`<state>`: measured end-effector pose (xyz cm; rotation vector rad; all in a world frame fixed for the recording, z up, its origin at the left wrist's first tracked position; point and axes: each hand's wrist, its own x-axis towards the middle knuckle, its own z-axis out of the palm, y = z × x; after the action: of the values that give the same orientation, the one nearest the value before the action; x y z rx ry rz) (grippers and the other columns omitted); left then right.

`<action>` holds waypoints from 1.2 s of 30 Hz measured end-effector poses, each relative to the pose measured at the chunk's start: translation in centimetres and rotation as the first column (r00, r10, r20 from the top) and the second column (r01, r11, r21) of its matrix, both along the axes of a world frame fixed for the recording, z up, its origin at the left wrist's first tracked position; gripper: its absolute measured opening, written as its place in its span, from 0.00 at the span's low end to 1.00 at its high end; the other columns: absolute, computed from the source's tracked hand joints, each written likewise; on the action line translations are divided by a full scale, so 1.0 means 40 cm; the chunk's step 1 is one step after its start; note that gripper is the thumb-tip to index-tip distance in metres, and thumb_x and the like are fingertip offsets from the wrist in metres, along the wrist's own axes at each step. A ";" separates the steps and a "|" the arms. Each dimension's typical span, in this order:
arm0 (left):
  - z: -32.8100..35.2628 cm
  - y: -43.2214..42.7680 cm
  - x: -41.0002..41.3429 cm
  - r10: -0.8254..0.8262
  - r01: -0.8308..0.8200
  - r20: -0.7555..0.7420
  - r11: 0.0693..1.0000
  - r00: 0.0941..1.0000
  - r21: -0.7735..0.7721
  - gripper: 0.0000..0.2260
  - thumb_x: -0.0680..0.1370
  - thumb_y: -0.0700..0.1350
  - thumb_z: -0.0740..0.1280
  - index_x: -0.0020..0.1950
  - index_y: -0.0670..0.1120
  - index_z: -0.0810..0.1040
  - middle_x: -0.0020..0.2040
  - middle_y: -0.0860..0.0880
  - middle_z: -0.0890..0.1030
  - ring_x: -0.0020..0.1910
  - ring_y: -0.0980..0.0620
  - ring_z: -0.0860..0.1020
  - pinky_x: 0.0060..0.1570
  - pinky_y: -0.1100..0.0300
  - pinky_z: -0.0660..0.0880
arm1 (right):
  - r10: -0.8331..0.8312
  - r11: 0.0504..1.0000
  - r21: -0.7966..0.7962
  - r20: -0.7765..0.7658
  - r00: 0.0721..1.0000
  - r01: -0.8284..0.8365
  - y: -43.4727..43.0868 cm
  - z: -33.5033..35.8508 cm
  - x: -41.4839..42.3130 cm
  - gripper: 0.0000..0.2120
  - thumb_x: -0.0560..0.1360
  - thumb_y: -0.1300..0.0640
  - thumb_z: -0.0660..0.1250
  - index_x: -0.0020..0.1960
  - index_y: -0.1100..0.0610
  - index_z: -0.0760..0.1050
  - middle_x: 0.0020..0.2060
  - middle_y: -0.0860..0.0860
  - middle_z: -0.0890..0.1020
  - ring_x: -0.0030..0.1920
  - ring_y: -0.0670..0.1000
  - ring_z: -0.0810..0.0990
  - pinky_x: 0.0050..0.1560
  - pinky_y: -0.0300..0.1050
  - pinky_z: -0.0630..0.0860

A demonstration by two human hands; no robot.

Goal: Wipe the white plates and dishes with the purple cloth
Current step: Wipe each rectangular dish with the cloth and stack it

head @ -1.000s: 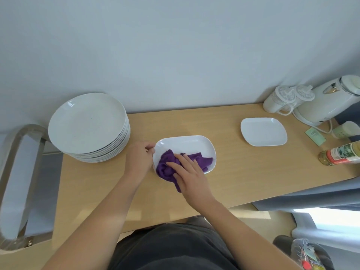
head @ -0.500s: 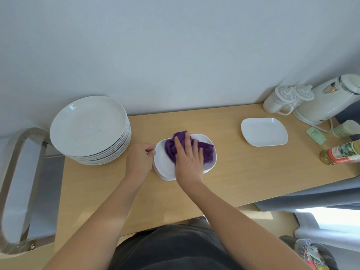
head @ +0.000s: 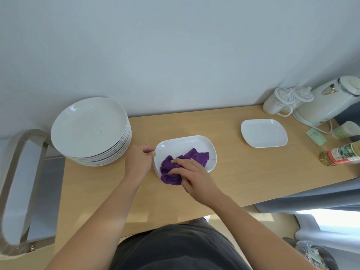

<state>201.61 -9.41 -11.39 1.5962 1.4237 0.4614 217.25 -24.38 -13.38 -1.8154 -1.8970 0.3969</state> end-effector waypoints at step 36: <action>0.002 -0.037 0.031 0.162 -0.162 0.010 0.987 0.987 0.010 0.09 0.75 0.37 0.69 0.46 0.50 0.85 0.43 0.54 0.85 0.43 0.50 0.83 0.50 0.52 0.80 | -0.401 0.915 0.098 0.128 0.907 0.391 0.027 -0.044 0.108 0.20 0.69 0.67 0.68 0.58 0.51 0.81 0.65 0.53 0.78 0.56 0.63 0.77 0.58 0.59 0.73</action>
<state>202.83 -10.90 -11.31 1.4911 1.5529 0.5714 221.57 -23.30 -15.14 -2.1663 -1.5480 0.0547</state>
